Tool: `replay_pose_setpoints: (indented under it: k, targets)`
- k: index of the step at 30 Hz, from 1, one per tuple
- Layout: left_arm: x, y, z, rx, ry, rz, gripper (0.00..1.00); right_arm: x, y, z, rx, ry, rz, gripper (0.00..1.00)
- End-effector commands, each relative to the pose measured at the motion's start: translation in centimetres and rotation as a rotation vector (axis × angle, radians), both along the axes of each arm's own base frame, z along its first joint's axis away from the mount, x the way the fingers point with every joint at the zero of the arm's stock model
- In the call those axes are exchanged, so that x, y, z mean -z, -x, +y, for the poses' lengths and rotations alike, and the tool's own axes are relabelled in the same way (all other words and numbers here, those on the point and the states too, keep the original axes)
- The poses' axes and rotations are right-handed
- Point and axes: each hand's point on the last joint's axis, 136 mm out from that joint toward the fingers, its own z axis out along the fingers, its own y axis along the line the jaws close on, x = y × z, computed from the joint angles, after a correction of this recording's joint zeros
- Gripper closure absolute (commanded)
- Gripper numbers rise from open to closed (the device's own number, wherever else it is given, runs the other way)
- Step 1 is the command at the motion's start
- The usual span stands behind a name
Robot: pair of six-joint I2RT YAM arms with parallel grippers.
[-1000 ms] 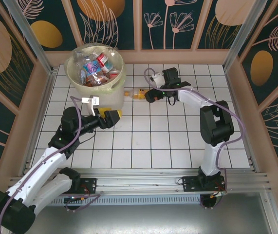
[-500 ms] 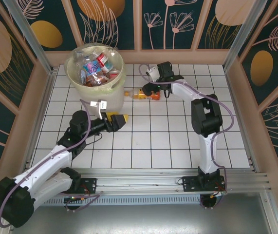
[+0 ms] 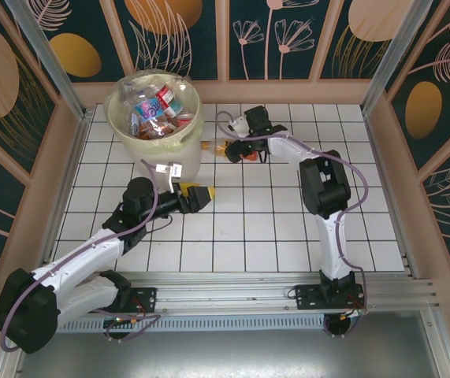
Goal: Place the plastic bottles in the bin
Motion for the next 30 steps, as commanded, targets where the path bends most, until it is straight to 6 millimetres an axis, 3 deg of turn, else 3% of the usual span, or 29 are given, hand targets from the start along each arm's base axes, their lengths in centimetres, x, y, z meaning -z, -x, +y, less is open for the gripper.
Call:
replay_pose_setpoints:
  k: [1,9,14,22,30]
  targets:
    - [-1.9,-0.3,-0.3,0.0,0.033,-0.059,0.01,0.8,1.4,-0.5,0.003,0.036,0.014,0.11]
    - [-1.2,-0.5,-0.5,-0.001,0.023,-0.042,0.01,1.5,3.6,-1.0,0.024,0.017,0.039,0.14]
    - [-1.3,-0.4,-0.4,-0.002,0.023,-0.04,0.01,1.3,3.7,-0.9,0.033,-0.006,0.032,0.2]
    - [-1.4,-0.2,0.0,-0.016,0.019,-0.04,0.01,0.8,3.1,0.6,0.008,-0.007,0.025,0.21]
    - [-1.7,-0.2,0.1,-0.024,0.027,-0.033,0.01,1.3,4.7,0.3,0.025,-0.029,0.048,0.39]
